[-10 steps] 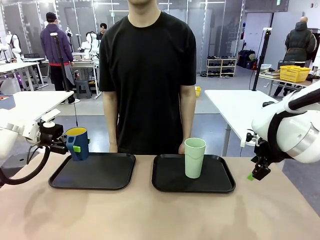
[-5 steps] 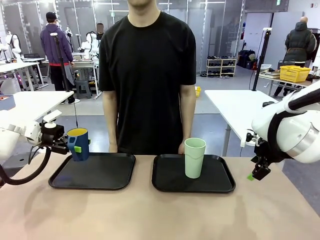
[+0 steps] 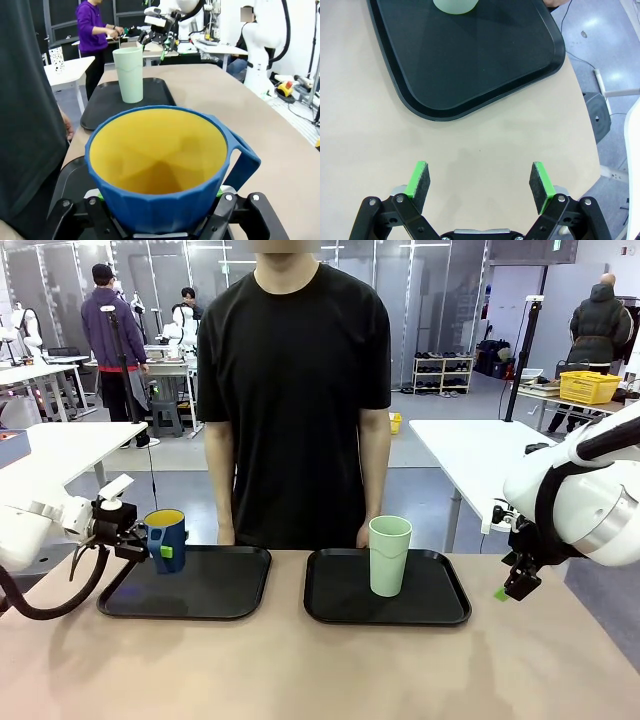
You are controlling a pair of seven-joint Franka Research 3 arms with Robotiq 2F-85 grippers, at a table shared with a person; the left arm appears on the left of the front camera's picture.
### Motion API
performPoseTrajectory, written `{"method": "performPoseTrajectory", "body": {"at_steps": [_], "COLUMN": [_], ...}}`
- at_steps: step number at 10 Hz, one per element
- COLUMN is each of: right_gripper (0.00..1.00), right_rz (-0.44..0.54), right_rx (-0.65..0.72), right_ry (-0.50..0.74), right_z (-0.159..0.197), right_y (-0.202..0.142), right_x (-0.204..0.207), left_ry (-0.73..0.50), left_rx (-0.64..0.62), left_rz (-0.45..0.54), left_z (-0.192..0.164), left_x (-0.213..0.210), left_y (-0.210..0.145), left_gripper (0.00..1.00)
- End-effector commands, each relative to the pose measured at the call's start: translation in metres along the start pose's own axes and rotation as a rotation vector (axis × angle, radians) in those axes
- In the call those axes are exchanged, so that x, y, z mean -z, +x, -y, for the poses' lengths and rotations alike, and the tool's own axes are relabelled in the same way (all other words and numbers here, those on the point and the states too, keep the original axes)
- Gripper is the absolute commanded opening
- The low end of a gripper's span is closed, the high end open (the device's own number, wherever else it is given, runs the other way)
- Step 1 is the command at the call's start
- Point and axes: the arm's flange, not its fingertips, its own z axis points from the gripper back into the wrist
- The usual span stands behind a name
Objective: Sort and store the cups by type.
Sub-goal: Pick up the Handle plastic cup and place it into the empty Flat Tray.
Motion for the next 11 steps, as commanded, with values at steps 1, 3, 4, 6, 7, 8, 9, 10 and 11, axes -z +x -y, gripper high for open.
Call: {"method": "performPoseTrajectory", "body": {"at_steps": [1,3,4,6,7,8,9,10,11], "right_gripper": [1.0,1.0,1.0,1.0,1.0,1.0,1.0,1.0,1.0], "right_rz": [0.016,0.016,0.016,0.016,0.016,0.016,0.016,0.016,0.016], "right_rx": [0.002,0.002,0.002,0.002,0.002,0.002,0.002,0.002,0.002], "right_ry": [0.008,0.008,0.008,0.008,0.008,0.008,0.008,0.008,0.008], "right_z": [0.003,0.003,0.003,0.003,0.003,0.003,0.003,0.003,0.003], "right_y": [0.001,0.001,0.001,0.001,0.001,0.001,0.001,0.001,0.001], "right_x": [0.0,0.0,0.0,0.0,0.0,0.0,0.0,0.0,0.0], "left_ry": [0.011,0.009,0.004,-0.012,-0.013,-0.008,-0.01,-0.012,-0.017], "left_rx": [0.032,0.06,0.067,0.066,0.06,0.058,0.063,0.063,0.063], "left_rz": [-0.01,-0.006,-0.008,0.01,0.009,0.002,0.003,0.002,0.004], "left_z": [-0.007,-0.012,-0.013,-0.017,-0.019,-0.02,-0.021,-0.022,-0.024], "left_x": [0.0,0.0,0.001,0.003,0.003,0.004,0.005,0.005,0.005], "left_y": [-0.009,-0.021,-0.027,-0.04,-0.044,-0.047,-0.05,-0.053,-0.056], "left_gripper": [0.73,0.73,0.73,0.73,0.73,0.73,0.73,0.73,0.73]}}
